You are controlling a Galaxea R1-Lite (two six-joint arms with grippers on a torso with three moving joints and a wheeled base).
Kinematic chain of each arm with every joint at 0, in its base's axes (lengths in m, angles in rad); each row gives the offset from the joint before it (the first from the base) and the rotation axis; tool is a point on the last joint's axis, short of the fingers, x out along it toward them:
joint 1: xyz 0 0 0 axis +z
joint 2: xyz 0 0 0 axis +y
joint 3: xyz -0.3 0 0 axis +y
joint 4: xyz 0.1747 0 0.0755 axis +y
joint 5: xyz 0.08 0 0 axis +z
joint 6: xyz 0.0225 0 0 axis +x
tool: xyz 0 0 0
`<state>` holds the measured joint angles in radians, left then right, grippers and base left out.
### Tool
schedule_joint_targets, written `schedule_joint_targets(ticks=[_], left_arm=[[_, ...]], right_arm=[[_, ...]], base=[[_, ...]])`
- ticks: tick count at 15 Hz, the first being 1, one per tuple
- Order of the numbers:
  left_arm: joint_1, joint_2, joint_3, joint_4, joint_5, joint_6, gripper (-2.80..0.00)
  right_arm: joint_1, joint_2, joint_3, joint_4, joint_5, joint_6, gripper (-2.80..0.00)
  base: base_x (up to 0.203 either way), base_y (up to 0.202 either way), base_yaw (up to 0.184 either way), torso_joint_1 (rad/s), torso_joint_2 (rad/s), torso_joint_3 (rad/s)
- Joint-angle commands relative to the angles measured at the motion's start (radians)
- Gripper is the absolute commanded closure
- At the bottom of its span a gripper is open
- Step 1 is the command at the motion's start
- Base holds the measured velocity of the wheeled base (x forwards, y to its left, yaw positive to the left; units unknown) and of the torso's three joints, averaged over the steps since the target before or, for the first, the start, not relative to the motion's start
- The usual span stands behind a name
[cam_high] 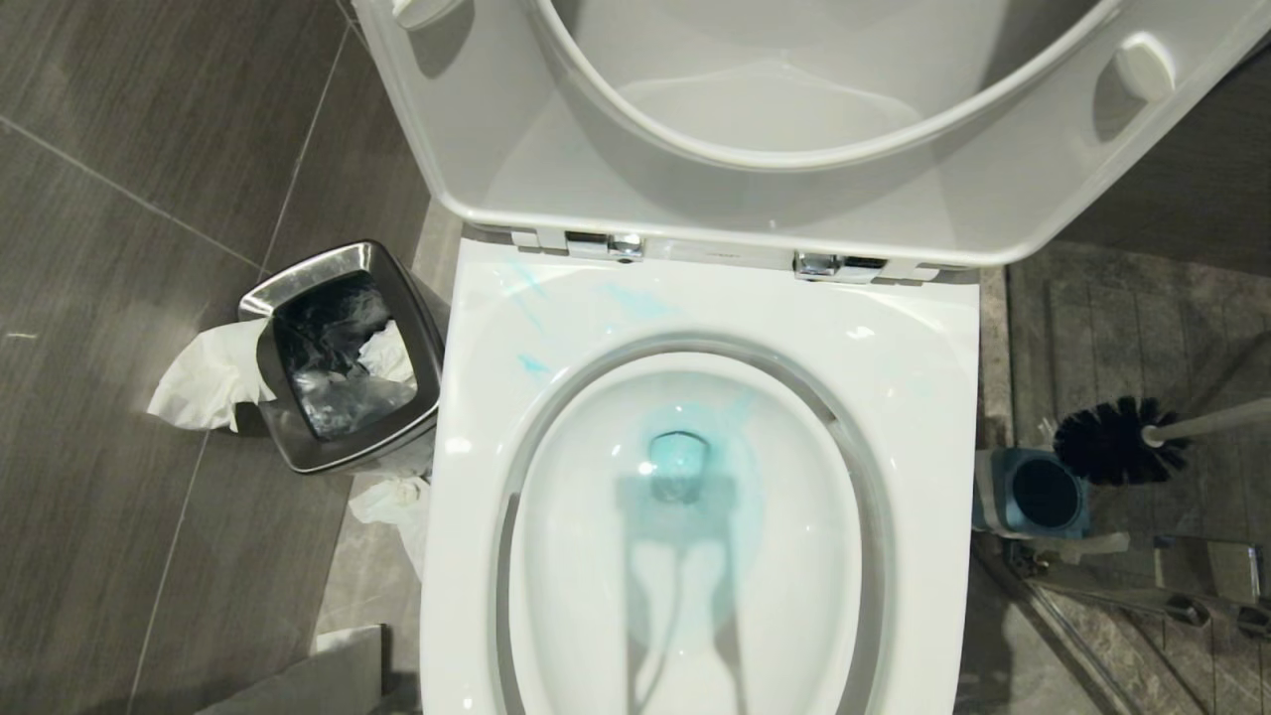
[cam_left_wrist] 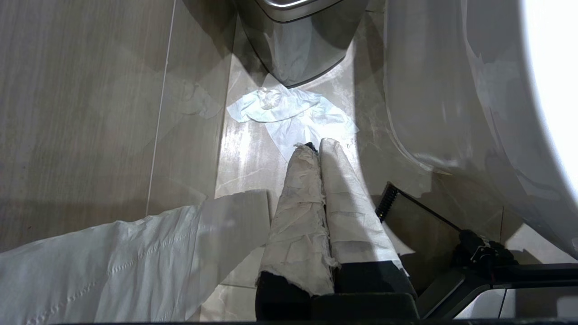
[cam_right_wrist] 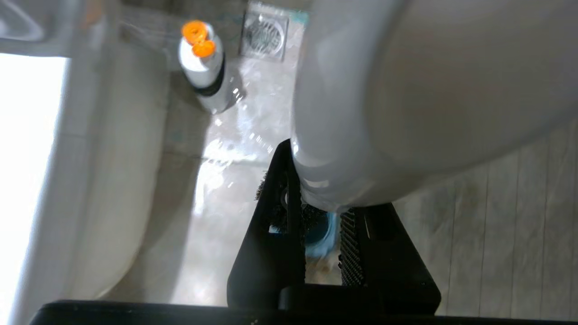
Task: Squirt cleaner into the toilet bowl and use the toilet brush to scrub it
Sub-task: Scrub the toilet bowl
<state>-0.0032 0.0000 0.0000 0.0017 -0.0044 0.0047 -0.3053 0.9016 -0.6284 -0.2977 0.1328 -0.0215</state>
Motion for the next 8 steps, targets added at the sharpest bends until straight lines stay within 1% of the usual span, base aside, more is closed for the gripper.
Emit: schedule_joint_targets(ticks=[1, 3, 5, 8], left_arm=[[0.000, 0.000, 0.000, 0.000, 0.000, 0.000, 0.00], [0.000, 0.000, 0.000, 0.000, 0.000, 0.000, 0.00], [0.000, 0.000, 0.000, 0.000, 0.000, 0.000, 0.00], [0.000, 0.000, 0.001, 0.000, 0.000, 0.000, 0.00]], right_arm=[[0.000, -0.057, -0.096, 0.136, 0.005, 0.025, 0.00], [0.000, -0.029, -0.129, 0.158, 0.008, 0.061, 0.00], [0.000, -0.014, -0.173, 0.167, 0.012, 0.064, 0.00], [0.000, -0.013, -0.256, 0.257, 0.027, 0.065, 0.00]], base=[[0.000, 0.000, 0.000, 0.000, 0.00, 0.000], [0.000, 0.000, 0.000, 0.000, 0.00, 0.000], [0.000, 0.000, 0.000, 0.000, 0.00, 0.000], [0.000, 0.000, 0.000, 0.000, 0.00, 0.000]])
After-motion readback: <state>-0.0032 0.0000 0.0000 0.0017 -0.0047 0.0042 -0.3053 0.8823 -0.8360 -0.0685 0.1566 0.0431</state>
